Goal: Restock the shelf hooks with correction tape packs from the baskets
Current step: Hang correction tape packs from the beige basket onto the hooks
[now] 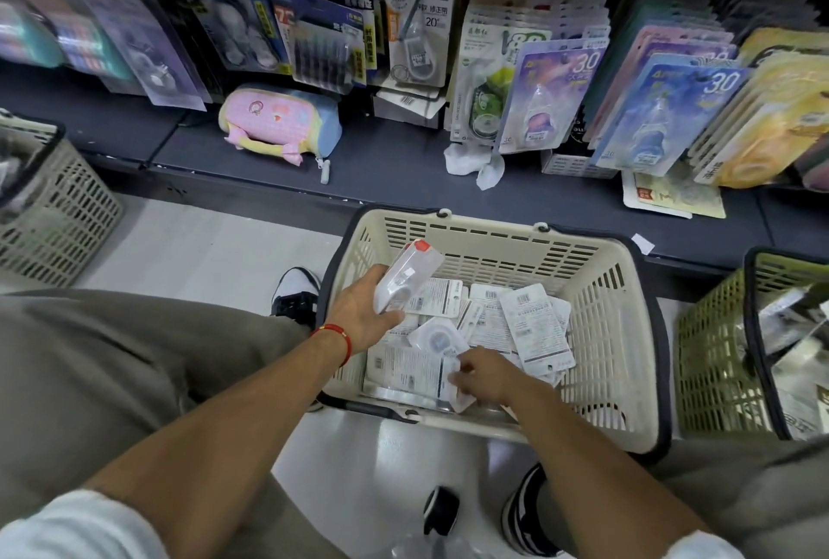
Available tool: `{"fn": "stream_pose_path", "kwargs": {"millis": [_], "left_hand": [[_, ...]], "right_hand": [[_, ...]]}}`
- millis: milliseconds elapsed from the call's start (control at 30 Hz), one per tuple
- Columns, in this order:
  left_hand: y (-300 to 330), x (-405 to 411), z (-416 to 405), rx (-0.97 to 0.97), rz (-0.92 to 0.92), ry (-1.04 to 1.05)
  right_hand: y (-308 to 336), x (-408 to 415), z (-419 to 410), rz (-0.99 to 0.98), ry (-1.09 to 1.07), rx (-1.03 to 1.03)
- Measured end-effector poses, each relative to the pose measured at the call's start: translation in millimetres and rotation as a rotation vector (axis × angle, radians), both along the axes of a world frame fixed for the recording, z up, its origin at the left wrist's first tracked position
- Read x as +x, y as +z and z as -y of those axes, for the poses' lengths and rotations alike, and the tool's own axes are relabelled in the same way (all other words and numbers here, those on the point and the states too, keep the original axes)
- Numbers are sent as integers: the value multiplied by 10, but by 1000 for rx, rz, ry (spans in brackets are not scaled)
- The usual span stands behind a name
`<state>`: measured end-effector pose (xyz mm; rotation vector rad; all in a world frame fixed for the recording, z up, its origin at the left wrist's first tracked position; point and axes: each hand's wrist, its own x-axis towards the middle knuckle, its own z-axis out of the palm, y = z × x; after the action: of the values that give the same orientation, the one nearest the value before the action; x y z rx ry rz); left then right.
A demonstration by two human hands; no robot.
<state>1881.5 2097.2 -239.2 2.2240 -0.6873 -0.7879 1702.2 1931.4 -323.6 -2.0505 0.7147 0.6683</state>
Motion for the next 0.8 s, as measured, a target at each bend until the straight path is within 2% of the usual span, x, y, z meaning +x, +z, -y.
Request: {"fn": "stream_pose_path", "kwargs": {"millis": [133,200,300,500,600,700,767,800], "left_hand": [[-1,12,20,10,-22,-18],[16,-2,37,8,-76,-23],[29,-72,91,-60,-171,-44],[77,-116,136,-85,-232,-138],[69,-156,84,-55,-156,-186],[25,-133,70,-65,-91,-127],[-6,-84,59,-89,-182,-54],[-19,-65,46,-103,-238,-2]], "right_hand": [[330,198,211,248,-307,32],[561,296,284,360,-493,170],[834,413,311,457,-649,495],[1050,560,236,438,-852,625],[1073,602,239,416,-943,669],[1036,602,233,344,-942,785],[954,600,218,311,-934,861],[894,600,194,290,-921,821]]}}
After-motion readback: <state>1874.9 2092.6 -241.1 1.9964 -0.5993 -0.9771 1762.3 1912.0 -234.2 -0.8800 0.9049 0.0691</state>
